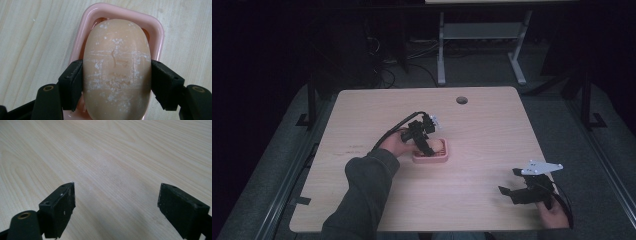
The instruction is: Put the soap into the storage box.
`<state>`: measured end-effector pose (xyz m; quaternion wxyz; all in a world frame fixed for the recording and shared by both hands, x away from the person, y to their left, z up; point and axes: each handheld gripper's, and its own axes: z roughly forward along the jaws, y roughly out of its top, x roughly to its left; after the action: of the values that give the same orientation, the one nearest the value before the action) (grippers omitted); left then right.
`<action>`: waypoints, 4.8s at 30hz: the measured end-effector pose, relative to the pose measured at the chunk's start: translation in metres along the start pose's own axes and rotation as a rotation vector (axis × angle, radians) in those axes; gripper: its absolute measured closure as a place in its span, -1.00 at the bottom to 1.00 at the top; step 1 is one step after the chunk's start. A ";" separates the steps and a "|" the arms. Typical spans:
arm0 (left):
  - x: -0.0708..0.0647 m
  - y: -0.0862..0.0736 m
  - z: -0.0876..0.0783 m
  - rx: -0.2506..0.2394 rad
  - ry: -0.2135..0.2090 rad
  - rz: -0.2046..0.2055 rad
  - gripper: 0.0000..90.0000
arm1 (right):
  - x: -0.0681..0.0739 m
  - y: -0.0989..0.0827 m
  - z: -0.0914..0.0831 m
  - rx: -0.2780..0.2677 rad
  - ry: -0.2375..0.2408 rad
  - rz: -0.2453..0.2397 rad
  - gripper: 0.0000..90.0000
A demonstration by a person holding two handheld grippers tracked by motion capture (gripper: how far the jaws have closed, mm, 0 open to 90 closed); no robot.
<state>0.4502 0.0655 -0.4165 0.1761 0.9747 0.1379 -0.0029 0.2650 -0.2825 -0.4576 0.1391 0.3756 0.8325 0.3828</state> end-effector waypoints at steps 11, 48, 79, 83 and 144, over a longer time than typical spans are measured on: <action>0.001 0.000 0.001 0.003 0.009 0.003 -0.28 | 0.000 0.000 0.000 0.000 -0.001 0.000 -0.69; -0.011 -0.009 -0.017 -0.018 0.035 0.009 -0.46 | 0.001 0.001 0.001 -0.004 -0.002 -0.001 -0.69; -0.029 -0.033 -0.031 -0.034 0.039 -0.004 -0.48 | 0.002 0.002 0.003 0.006 -0.019 0.004 -0.69; -0.031 -0.038 -0.033 -0.037 0.041 -0.012 -0.48 | 0.003 0.003 0.003 0.003 -0.024 0.004 -0.69; -0.074 -0.131 -0.043 -0.117 0.067 -0.080 -0.47 | 0.002 0.003 0.004 0.026 -0.064 0.015 -0.69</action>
<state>0.3414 0.1784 -0.4172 0.2276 0.9560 0.1825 0.0306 0.2675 -0.2778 -0.4582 0.1577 0.3956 0.8297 0.3609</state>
